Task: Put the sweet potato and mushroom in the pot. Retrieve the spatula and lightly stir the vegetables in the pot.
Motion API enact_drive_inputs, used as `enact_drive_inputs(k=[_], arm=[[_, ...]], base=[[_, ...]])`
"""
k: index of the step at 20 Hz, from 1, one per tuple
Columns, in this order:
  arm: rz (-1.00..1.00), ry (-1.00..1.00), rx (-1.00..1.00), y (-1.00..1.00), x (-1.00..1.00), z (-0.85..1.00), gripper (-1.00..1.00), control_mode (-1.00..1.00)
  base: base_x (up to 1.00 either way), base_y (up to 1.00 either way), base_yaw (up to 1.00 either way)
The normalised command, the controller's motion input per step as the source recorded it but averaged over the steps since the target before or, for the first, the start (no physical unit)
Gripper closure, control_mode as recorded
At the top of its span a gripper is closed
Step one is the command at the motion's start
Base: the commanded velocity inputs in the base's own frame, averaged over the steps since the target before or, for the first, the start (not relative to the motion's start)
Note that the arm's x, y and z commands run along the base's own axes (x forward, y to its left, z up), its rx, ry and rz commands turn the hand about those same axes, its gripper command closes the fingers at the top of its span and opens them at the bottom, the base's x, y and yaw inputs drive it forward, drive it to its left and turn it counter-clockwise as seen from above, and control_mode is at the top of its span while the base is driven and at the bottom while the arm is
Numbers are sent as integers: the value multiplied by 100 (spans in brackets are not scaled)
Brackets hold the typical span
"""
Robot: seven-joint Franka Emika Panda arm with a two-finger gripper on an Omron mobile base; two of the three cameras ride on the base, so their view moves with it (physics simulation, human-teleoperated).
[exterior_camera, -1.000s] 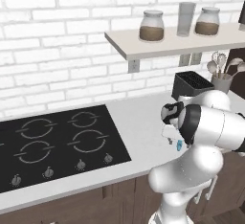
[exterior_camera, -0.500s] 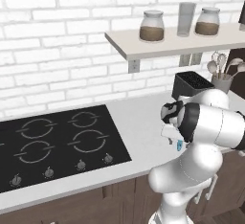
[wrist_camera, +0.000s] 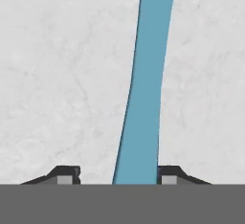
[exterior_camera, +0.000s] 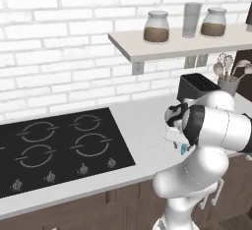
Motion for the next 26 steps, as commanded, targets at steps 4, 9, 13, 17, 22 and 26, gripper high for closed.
enact_drive_inputs(k=[4,9,13,17,22,26], arm=[[0,0,0,0,0,-13,100,-100],[0,-1,0,0,0,-19,100,-100],[0,-2,0,0,-9,-13,100,-100],[0,-14,1,0,-35,6,100,-100],[2,-10,0,0,-39,83,100,-100],[7,0,0,7,-22,100,100,-100]], base=[[0,0,0],[0,0,0],[0,0,0],[0,0,0],[0,0,0],[0,0,0]])
